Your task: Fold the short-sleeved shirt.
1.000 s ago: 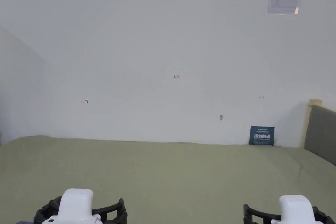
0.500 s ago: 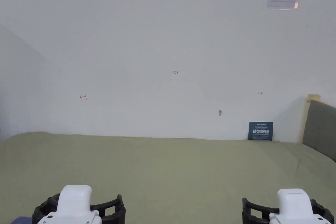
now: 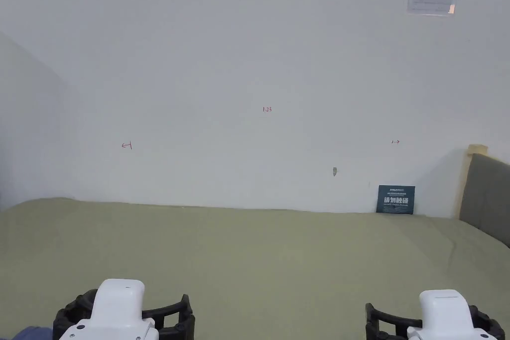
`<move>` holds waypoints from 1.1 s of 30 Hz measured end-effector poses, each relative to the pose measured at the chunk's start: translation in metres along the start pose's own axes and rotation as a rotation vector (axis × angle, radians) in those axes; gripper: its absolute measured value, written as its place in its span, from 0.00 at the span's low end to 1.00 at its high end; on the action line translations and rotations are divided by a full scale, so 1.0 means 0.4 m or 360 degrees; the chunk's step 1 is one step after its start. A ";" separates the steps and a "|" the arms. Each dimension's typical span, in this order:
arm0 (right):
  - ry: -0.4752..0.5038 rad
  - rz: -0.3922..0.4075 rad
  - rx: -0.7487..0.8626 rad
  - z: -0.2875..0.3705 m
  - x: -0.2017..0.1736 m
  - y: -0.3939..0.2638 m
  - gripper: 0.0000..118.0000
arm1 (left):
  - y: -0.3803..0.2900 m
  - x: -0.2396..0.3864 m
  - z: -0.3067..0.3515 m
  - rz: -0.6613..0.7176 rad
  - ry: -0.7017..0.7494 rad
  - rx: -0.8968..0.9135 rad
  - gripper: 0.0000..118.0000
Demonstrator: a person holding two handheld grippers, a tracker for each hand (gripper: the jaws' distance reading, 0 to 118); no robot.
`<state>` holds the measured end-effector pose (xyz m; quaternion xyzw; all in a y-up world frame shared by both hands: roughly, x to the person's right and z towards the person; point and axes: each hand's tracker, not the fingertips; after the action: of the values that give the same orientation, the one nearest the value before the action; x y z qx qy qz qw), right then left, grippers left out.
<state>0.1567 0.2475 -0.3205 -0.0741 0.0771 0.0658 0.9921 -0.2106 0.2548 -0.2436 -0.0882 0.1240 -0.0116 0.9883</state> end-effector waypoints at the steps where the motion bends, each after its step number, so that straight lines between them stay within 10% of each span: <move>1: -0.0003 -0.0003 0.0002 0.001 0.001 0.000 1.00 | 0.000 -0.001 -0.001 -0.0006 0.0002 0.0007 1.00; 33: 0.0002 -0.0024 0.0002 0.001 0.003 -0.003 1.00 | -0.005 0.000 0.002 0.0027 -0.0023 -0.0005 1.00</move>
<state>0.1580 0.2466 -0.3201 -0.0740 0.0771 0.0582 0.9926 -0.2104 0.2529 -0.2424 -0.0887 0.1176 -0.0025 0.9891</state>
